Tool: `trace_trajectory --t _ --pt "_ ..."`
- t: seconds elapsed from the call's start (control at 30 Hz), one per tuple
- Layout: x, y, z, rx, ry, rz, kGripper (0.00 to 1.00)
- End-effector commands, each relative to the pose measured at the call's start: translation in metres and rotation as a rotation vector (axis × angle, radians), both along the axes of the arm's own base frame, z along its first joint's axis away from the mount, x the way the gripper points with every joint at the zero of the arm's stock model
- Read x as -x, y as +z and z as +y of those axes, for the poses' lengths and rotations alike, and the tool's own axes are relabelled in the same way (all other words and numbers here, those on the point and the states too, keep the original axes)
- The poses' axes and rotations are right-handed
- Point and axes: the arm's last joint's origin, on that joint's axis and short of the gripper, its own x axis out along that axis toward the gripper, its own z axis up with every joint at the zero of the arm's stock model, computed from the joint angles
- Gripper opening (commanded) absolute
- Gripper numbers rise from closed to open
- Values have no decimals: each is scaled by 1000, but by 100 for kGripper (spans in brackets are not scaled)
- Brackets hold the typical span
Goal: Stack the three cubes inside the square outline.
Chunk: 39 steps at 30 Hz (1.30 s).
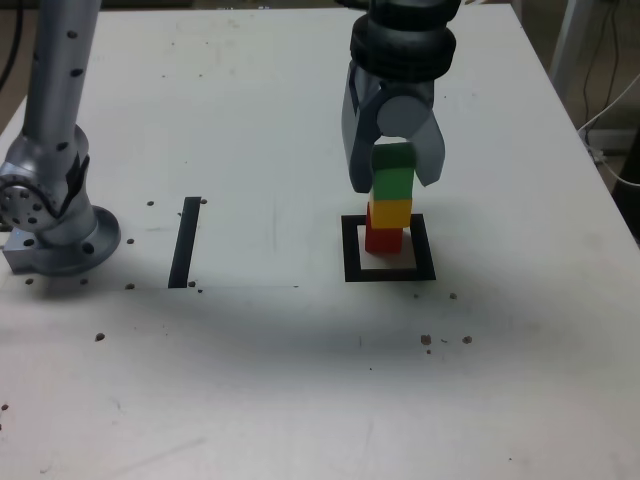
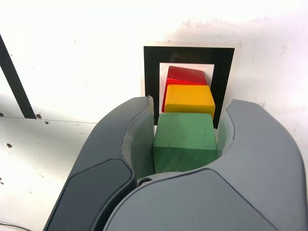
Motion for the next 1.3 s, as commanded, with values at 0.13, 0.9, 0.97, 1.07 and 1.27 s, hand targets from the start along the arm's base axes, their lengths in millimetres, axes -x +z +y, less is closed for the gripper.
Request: trace_trajectory --t 0.13,0.9,0.97,1.07,1.27 --pt "-1 -3 2 -3 2 7 26" --pt "23 21 0 12 -32 -20 99" --pt "33 29 -2 9 -30 -30 99" --pt "52 39 -4 8 -27 -45 99" --pt "100 52 -2 1 -49 -63 99"
